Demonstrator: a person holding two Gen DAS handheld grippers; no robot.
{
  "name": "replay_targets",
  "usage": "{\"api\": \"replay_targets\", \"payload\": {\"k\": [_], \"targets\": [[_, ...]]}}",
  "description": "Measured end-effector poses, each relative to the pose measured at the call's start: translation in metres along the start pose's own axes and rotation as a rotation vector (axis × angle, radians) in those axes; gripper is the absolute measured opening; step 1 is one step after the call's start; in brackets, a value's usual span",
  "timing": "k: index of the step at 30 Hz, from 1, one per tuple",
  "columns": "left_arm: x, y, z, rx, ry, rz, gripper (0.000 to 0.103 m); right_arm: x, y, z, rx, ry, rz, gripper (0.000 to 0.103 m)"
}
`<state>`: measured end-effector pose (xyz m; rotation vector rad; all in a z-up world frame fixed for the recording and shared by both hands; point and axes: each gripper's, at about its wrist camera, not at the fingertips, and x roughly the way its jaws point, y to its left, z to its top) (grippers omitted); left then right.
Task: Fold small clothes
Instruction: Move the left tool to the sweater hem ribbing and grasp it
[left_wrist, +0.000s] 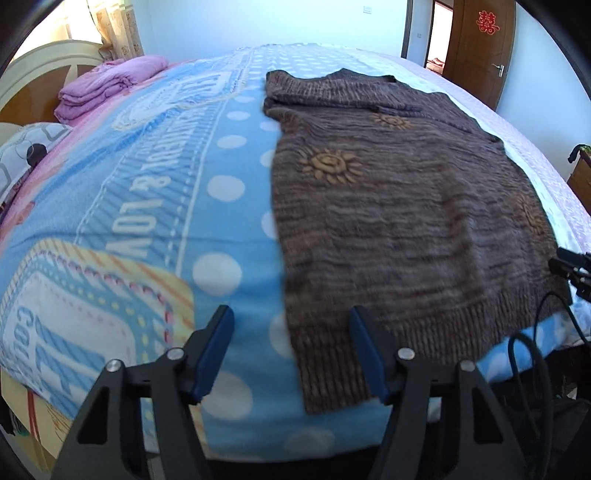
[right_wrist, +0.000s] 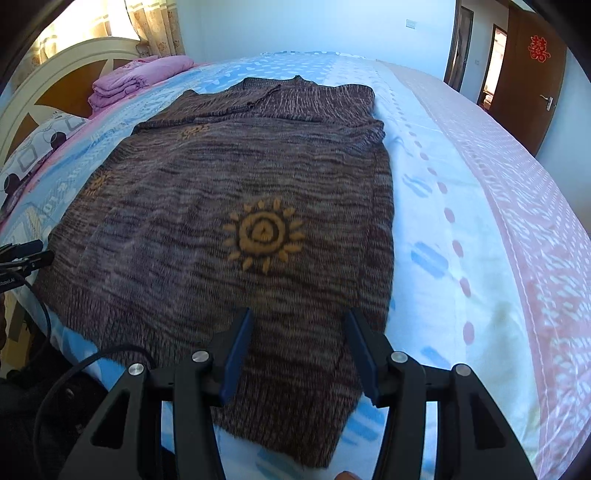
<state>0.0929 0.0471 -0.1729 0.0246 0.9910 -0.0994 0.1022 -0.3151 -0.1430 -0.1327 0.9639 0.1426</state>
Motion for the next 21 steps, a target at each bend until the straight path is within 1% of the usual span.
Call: {"api": "replay_targets", "payload": {"k": [3, 8, 11, 13, 15, 17, 19, 21], "targets": [[-0.002, -0.001, -0.006, -0.012, 0.011, -0.022, 0.065, -0.005, -0.003, -0.013, 0.009, 0.008, 0.0, 0.053], [0.001, -0.009, -0.013, 0.001, 0.01, -0.002, 0.065, -0.01, -0.007, -0.025, 0.027, 0.01, 0.007, 0.053], [-0.001, -0.008, -0.015, 0.004, 0.006, -0.006, 0.065, -0.012, -0.008, -0.027, 0.036, 0.008, 0.017, 0.053], [-0.002, -0.007, -0.015, 0.008, 0.002, -0.01, 0.061, -0.012, -0.011, -0.027, 0.051, 0.004, 0.031, 0.053], [-0.003, -0.009, -0.017, 0.02, -0.007, -0.023, 0.048, -0.012, -0.013, -0.029, 0.061, 0.003, 0.038, 0.053], [-0.005, -0.012, -0.018, 0.034, -0.014, -0.029, 0.043, -0.014, -0.015, -0.029, 0.064, 0.004, 0.027, 0.053], [-0.006, -0.012, -0.02, 0.034, -0.016, -0.028, 0.043, -0.016, -0.021, -0.031, 0.091, 0.011, 0.025, 0.053], [-0.005, -0.011, -0.02, 0.026, -0.018, -0.029, 0.046, -0.018, -0.027, -0.036, 0.109, 0.023, 0.029, 0.053]]}}
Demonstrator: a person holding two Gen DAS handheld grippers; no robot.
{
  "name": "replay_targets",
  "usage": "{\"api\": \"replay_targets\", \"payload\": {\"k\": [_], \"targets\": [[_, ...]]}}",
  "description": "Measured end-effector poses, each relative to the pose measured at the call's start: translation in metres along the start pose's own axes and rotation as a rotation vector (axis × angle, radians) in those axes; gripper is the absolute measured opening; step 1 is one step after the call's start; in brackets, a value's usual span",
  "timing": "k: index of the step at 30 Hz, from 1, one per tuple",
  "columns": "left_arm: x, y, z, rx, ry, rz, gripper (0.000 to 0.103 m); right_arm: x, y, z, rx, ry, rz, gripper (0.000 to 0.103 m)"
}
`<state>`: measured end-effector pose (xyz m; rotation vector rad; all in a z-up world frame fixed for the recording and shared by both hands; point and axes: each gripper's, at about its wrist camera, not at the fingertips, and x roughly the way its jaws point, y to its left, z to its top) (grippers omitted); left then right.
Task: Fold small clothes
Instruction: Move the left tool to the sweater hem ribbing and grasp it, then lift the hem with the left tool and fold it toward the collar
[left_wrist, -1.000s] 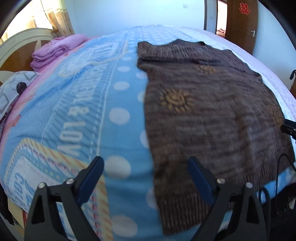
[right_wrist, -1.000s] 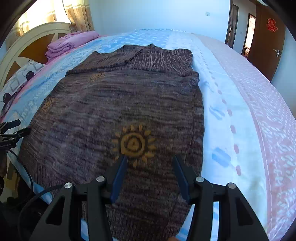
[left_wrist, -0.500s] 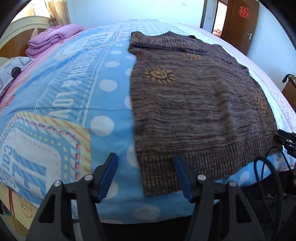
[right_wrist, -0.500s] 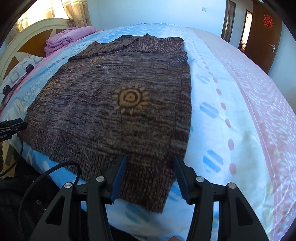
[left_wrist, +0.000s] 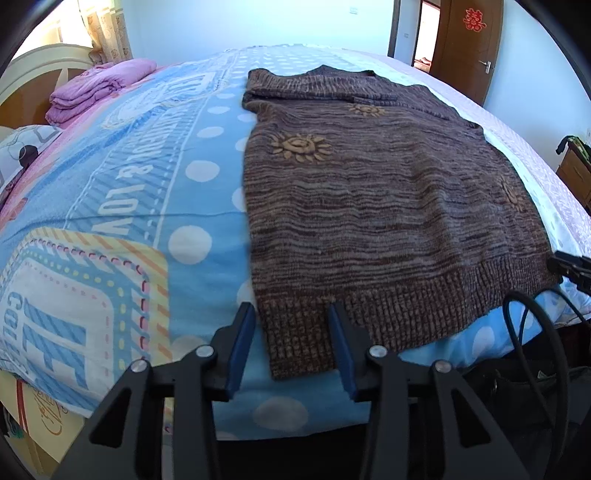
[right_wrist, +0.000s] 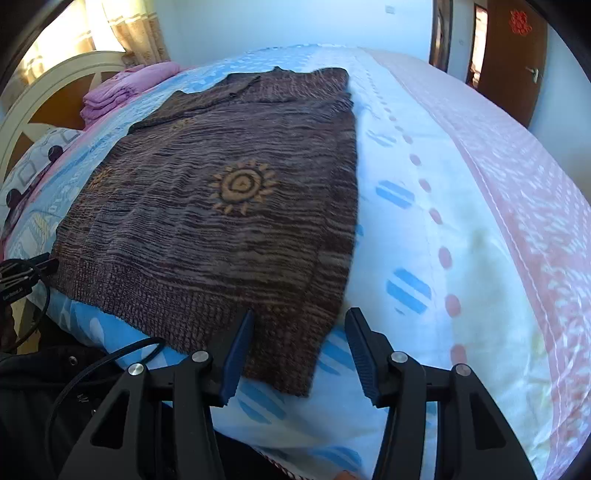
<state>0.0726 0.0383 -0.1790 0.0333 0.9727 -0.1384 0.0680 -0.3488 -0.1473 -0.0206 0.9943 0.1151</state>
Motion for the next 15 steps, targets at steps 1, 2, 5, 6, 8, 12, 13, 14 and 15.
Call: {"api": "replay_targets", "payload": {"k": [1, 2, 5, 6, 8, 12, 13, 14, 15], "targets": [[0.0, 0.0, 0.0, -0.003, 0.001, -0.001, 0.048, -0.001, -0.001, -0.002, 0.003, 0.002, 0.001, 0.053], [0.001, 0.0, 0.0, -0.006, -0.001, -0.003, 0.052, -0.001, -0.002, -0.003, 0.007, 0.004, 0.009, 0.053], [0.003, -0.001, -0.001, -0.01, -0.005, -0.014, 0.057, -0.001, 0.001, -0.005, 0.005, -0.003, 0.025, 0.053], [0.003, -0.002, -0.001, -0.008, -0.007, -0.012, 0.057, 0.0, 0.003, -0.006, -0.003, -0.004, 0.029, 0.053], [0.002, -0.003, -0.001, 0.002, -0.01, -0.012, 0.053, 0.002, 0.01, -0.008, -0.037, -0.006, 0.024, 0.049], [-0.001, -0.005, -0.001, 0.02, -0.018, -0.042, 0.012, 0.0, 0.018, -0.01, -0.091, -0.021, 0.037, 0.026], [-0.003, -0.006, -0.001, 0.027, -0.021, -0.053, 0.011, -0.001, 0.018, -0.011, -0.091, -0.024, 0.043, 0.019], [-0.005, -0.007, 0.0, 0.035, -0.029, -0.048, 0.01, -0.002, 0.016, -0.01, -0.088, -0.031, 0.047, 0.015], [-0.007, -0.007, 0.002, 0.034, -0.035, -0.049, 0.01, -0.003, 0.014, -0.009, -0.078, -0.038, 0.057, 0.01]]}}
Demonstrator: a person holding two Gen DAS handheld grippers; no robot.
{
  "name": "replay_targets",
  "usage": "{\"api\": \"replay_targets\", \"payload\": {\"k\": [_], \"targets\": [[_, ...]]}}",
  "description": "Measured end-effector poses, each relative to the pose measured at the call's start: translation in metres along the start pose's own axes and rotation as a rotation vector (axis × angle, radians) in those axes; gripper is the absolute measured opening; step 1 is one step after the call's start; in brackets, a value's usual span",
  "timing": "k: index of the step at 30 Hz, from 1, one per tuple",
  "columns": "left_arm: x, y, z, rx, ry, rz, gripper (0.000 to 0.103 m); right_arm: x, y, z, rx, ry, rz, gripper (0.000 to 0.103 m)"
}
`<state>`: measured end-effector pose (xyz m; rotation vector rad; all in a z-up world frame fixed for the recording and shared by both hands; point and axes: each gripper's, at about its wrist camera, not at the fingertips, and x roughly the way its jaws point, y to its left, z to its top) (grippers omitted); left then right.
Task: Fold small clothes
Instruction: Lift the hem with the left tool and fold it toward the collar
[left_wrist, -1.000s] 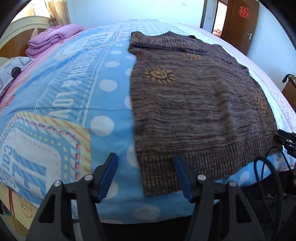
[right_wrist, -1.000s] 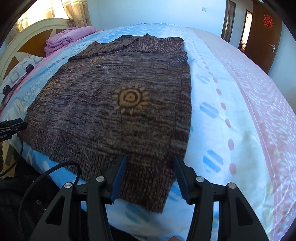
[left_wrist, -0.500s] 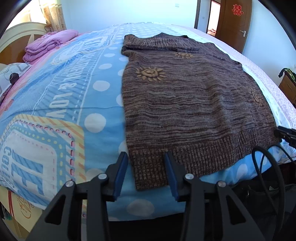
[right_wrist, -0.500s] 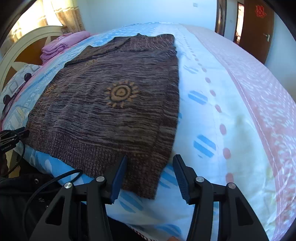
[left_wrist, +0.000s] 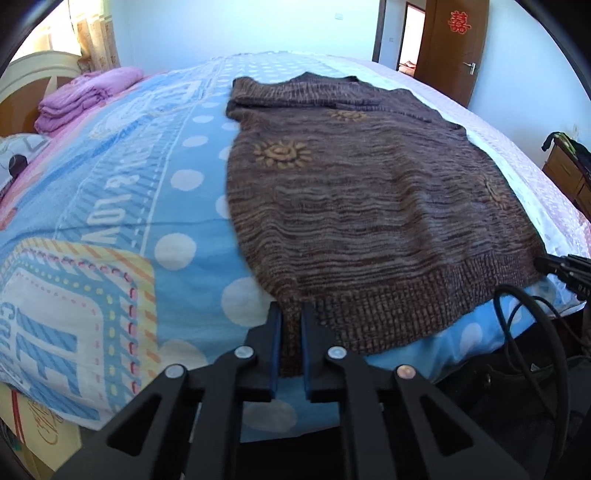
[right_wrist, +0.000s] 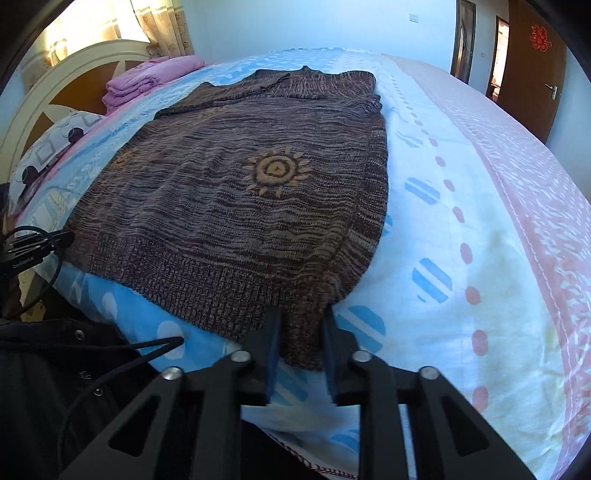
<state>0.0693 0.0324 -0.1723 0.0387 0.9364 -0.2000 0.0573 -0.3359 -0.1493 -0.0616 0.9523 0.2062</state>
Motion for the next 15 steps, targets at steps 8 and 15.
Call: {"api": "replay_targets", "payload": {"k": [8, 15], "targets": [[-0.035, 0.026, 0.029, -0.078, -0.128, -0.033, 0.009, -0.045, -0.016, 0.039, 0.076, -0.23, 0.074, 0.007], [-0.045, 0.038, 0.045, -0.115, -0.165, -0.079, 0.008, -0.061, -0.008, 0.056, 0.057, -0.308, 0.077, 0.007]]}}
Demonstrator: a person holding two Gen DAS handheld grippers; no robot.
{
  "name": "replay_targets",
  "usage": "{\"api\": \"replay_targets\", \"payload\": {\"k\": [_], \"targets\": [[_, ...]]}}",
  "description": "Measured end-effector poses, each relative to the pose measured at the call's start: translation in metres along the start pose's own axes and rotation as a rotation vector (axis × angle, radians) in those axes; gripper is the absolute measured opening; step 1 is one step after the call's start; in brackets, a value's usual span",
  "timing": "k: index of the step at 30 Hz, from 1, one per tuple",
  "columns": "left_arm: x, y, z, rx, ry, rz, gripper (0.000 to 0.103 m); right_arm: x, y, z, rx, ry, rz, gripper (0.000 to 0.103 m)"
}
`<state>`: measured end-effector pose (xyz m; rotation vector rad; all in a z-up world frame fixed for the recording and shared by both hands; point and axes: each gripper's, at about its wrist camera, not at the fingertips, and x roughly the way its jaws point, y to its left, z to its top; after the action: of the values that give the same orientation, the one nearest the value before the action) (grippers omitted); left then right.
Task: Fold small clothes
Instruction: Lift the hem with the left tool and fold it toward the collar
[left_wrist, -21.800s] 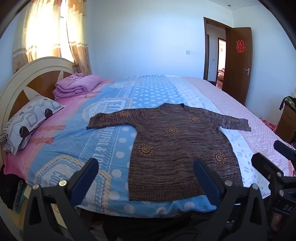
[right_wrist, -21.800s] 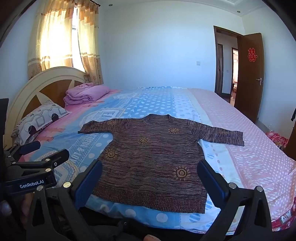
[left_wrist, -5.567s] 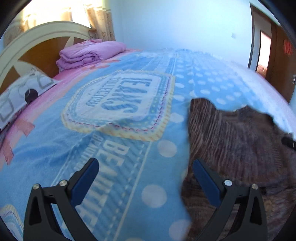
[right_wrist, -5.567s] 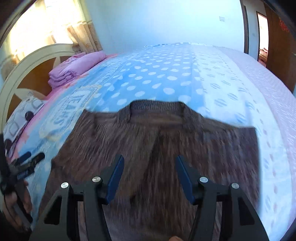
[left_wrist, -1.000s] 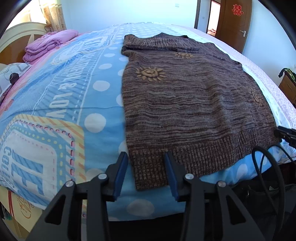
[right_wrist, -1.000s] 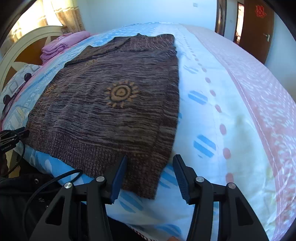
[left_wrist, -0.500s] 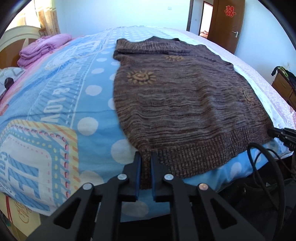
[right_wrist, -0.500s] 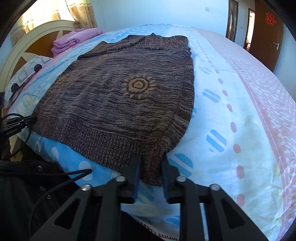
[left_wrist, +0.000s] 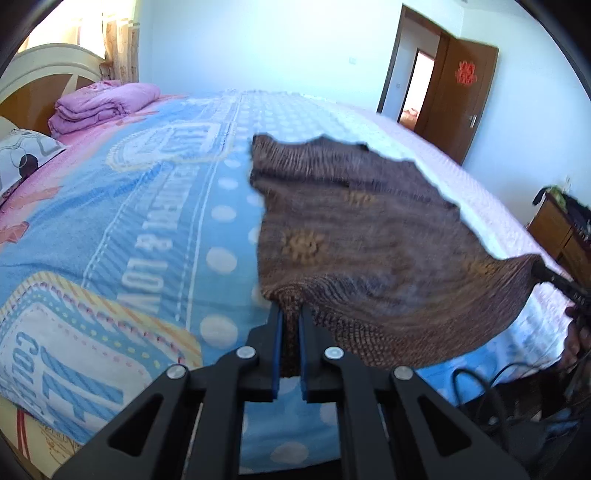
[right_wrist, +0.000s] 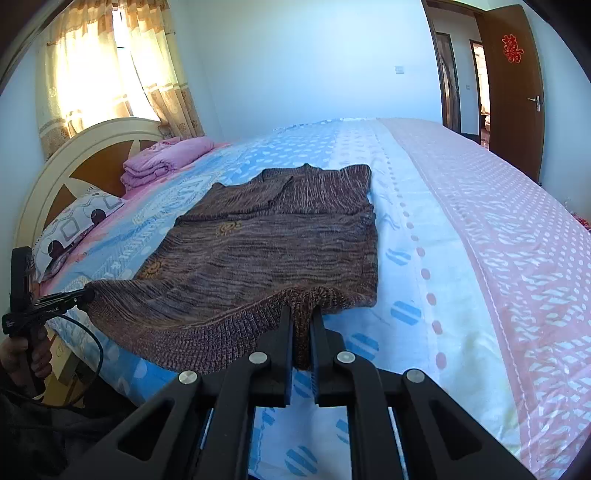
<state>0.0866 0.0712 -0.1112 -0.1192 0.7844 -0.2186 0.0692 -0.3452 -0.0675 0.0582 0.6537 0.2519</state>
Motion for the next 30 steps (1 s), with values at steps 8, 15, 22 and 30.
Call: {"api": "replay_targets", "payload": {"k": [8, 15, 22, 30], "targets": [[-0.016, -0.01, 0.046, 0.019, -0.112, -0.025, 0.008, -0.016, 0.002, 0.045, -0.023, -0.122, 0.007, 0.007], [-0.01, -0.003, 0.076, -0.01, -0.165, -0.031, 0.008, -0.018, -0.006, 0.08, -0.009, -0.198, 0.016, 0.007], [0.011, 0.0, 0.119, -0.041, -0.206, -0.029, 0.008, 0.003, -0.012, 0.118, -0.006, -0.242, 0.021, 0.007], [0.047, 0.0, 0.172, -0.07, -0.225, 0.01, 0.008, 0.035, -0.028, 0.161, -0.001, -0.24, 0.012, 0.007]]}}
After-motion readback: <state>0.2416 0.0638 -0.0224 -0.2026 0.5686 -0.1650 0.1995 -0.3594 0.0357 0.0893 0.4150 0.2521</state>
